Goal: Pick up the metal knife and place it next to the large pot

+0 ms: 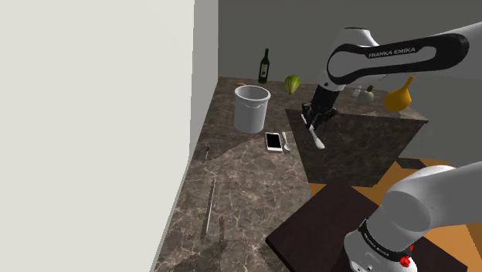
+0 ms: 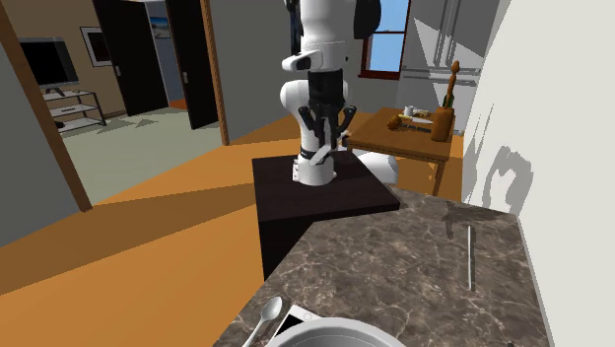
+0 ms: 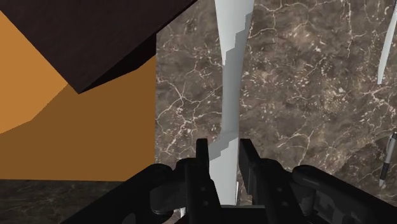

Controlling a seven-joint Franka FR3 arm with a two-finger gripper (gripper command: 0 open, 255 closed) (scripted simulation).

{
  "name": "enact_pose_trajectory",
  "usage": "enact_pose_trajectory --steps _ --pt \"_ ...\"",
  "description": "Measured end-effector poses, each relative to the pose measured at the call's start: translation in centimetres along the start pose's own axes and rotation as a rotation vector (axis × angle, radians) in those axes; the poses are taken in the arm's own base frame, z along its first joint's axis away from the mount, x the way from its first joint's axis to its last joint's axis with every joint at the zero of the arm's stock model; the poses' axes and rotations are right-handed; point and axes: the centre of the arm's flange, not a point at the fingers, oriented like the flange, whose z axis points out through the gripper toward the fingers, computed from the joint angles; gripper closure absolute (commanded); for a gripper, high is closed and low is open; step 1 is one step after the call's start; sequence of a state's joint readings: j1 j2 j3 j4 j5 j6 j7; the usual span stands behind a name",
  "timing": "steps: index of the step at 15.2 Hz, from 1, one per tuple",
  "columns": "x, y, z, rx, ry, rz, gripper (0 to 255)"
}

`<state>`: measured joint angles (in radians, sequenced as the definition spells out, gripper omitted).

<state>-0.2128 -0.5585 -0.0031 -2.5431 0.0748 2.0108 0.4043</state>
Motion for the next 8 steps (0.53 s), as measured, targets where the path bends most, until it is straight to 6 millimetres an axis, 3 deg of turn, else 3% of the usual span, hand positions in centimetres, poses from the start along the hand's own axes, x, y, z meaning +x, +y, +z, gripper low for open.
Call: enact_pose_trajectory --steps 3,8 --pt "2.0 -1.8 -0.4 0.0 0.0 0.0 255" --pt "6.4 -6.5 -0.1 -0.001 -0.001 0.0 255"
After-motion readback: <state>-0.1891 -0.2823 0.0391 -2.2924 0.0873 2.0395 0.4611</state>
